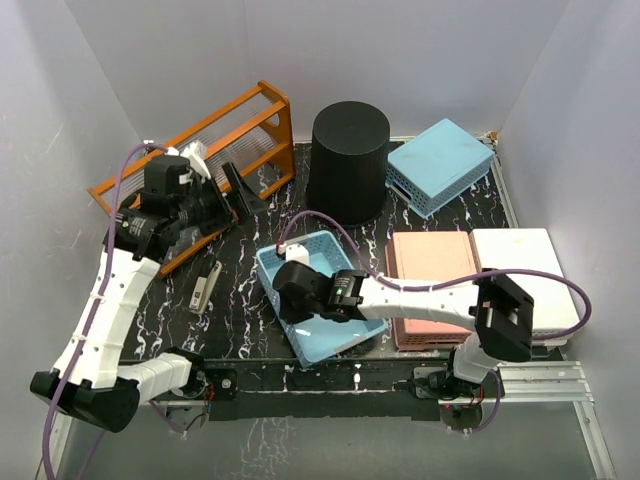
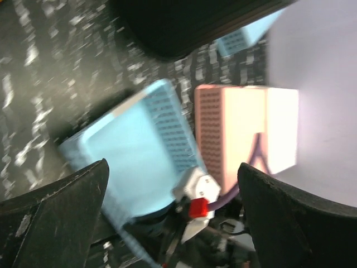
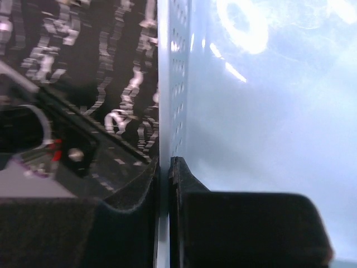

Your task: Turn the large container upside down

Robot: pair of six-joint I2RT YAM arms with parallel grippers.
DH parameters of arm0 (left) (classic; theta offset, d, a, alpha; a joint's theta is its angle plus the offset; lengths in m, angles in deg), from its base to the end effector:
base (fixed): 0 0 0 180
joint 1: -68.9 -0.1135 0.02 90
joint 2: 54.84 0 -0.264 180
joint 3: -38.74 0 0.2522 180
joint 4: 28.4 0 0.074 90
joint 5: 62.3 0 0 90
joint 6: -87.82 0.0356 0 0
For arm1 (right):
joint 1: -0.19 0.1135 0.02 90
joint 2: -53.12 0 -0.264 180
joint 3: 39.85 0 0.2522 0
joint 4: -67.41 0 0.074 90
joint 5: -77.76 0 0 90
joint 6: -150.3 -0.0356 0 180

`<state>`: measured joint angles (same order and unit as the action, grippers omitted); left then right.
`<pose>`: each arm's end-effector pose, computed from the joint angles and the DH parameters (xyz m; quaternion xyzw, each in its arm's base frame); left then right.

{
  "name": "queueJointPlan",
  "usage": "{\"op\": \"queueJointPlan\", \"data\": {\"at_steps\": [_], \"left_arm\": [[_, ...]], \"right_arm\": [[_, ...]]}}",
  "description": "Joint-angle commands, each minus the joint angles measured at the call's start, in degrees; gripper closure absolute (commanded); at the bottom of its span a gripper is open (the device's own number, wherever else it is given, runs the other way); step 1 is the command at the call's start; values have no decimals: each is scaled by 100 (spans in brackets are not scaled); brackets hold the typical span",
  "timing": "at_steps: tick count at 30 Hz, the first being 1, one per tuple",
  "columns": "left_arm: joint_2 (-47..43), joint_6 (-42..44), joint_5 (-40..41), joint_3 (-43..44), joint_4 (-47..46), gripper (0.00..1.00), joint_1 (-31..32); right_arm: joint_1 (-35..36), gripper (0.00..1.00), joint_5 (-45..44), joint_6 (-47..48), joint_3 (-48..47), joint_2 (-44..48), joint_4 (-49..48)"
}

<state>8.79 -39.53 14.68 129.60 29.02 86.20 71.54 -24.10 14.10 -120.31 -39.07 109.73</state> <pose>0.2086 -0.0734 0.4108 -0.0943 0.8580 -0.3147 0.3950 0.1160 0.3207 0.2379 -0.1749 0.9303 0.2115 0.2432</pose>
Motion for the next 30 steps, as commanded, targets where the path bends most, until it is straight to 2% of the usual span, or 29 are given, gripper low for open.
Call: {"op": "queueJointPlan", "data": {"at_steps": [1, 4, 7, 9, 12, 16, 19, 21, 23, 26, 29, 30], "left_arm": [[-68, -349, -1219, 1075, -912, 1, -25], [16, -540, -1424, 1832, -1308, 1, -25], [372, -459, -1368, 2892, -1092, 1, -24], [480, -453, -1387, 3192, -1119, 1, -25], [532, -437, -1358, 3291, -1170, 1, -23], [489, -442, -1338, 2992, -1217, 1, -25], [464, -476, -1379, 2712, -1271, 1, -23], [489, -453, -1379, 2656, -1220, 1, -25], [513, -412, -1340, 2645, -1173, 1, -24], [525, -352, -1280, 2636, -1111, 1, -19], [488, -320, -1233, 2528, -1109, 1, -25], [467, -318, -1222, 2484, -1120, 1, -18]], "right_arm": [[-93, 100, 775, 40, -521, 545, -1423], [-316, 100, 1571, -198, -370, 785, -2496], [-705, 100, 2543, -1015, -59, 821, -3760], [-914, 100, 3021, -1610, 199, 723, -4711], [-1264, 100, 3690, -2880, 832, 429, -6643], [-1695, 100, 4045, -4795, 1899, -263, -9579], [-1847, 100, 4056, -5704, 2602, -864, -11149], [-1890, 100, 3970, -6151, 3010, -1160, -11861], [-1933, 100, 3921, -6233, 3428, -1232, -12101], [-2083, 100, 3951, -5969, 3913, -1009, -11686], [-2311, 100, 4038, -5322, 4186, -351, -10409], [-2422, 95, 4042, -5062, 4199, -98, -9595]]}}
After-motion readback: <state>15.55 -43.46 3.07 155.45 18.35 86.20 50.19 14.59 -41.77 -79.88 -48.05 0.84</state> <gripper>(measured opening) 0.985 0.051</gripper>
